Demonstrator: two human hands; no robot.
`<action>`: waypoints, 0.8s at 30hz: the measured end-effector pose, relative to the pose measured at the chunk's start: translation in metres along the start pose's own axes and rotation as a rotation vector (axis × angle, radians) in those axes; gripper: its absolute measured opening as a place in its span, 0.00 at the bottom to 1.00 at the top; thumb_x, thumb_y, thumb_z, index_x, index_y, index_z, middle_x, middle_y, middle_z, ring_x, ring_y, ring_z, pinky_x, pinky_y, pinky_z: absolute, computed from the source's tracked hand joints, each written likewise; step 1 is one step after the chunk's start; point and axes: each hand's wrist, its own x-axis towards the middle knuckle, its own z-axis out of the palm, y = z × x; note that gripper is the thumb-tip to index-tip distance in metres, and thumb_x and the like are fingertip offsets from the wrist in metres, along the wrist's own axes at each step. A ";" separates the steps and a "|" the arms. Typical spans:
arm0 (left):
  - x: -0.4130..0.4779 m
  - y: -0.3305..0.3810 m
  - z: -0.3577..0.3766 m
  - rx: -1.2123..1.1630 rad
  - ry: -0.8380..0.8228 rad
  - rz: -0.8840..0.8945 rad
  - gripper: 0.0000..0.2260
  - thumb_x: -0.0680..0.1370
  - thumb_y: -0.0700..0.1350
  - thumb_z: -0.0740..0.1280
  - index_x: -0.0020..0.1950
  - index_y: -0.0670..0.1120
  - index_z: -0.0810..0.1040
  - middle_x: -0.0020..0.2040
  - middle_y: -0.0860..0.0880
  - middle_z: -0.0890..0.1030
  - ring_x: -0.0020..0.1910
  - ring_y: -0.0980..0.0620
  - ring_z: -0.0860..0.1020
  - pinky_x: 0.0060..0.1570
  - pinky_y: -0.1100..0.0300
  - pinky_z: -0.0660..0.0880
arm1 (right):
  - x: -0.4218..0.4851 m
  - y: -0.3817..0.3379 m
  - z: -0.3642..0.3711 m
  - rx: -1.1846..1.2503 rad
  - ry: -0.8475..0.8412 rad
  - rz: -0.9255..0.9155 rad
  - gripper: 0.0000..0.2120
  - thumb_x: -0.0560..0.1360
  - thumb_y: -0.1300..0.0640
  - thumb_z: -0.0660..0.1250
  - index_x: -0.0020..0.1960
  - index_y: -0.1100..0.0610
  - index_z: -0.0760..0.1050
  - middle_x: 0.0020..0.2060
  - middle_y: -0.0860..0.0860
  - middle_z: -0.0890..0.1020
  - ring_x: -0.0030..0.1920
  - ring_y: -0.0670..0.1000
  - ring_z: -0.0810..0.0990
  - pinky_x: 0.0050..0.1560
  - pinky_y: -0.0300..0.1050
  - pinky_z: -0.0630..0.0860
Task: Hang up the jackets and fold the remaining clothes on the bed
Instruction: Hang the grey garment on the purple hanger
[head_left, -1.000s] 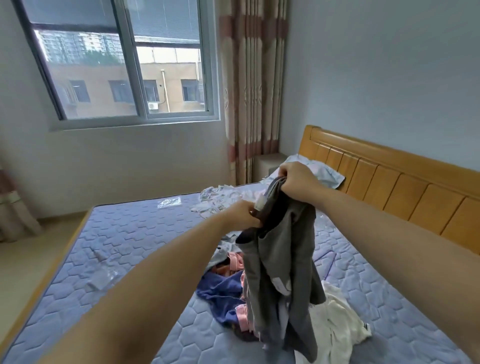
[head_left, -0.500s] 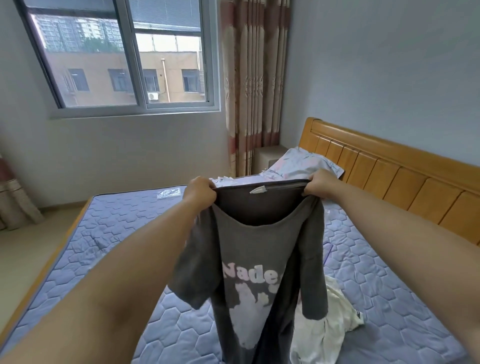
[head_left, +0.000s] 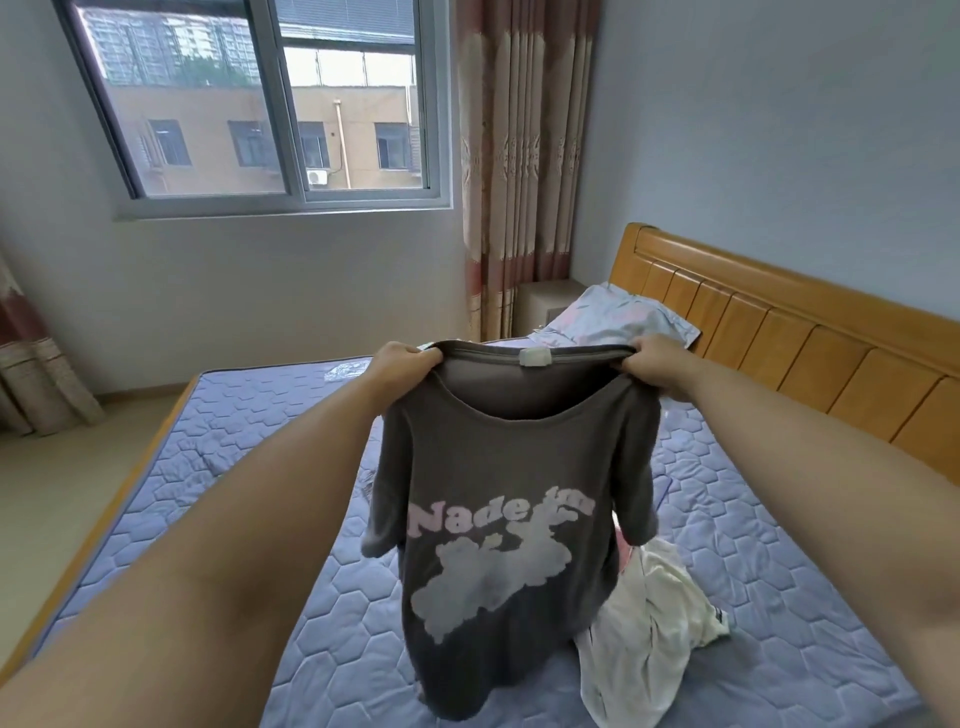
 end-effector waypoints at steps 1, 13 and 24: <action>-0.001 -0.002 -0.002 -0.024 -0.016 -0.003 0.15 0.76 0.54 0.67 0.37 0.44 0.79 0.34 0.47 0.75 0.35 0.50 0.74 0.34 0.60 0.68 | -0.001 -0.002 0.002 0.004 0.018 -0.025 0.07 0.78 0.54 0.64 0.50 0.58 0.76 0.42 0.52 0.77 0.41 0.49 0.74 0.41 0.41 0.71; -0.013 -0.043 -0.038 0.712 -0.326 0.012 0.09 0.69 0.42 0.76 0.47 0.44 0.80 0.46 0.46 0.79 0.45 0.48 0.76 0.46 0.57 0.73 | -0.024 0.020 0.014 -0.325 -0.477 0.086 0.06 0.69 0.67 0.73 0.45 0.60 0.80 0.48 0.56 0.82 0.49 0.54 0.80 0.47 0.43 0.79; -0.071 -0.057 -0.014 0.117 0.268 -0.043 0.14 0.80 0.49 0.61 0.47 0.40 0.80 0.51 0.39 0.81 0.52 0.40 0.77 0.45 0.56 0.69 | -0.052 0.039 0.038 0.155 0.309 -0.072 0.21 0.81 0.51 0.59 0.59 0.68 0.77 0.57 0.64 0.79 0.59 0.62 0.74 0.53 0.45 0.65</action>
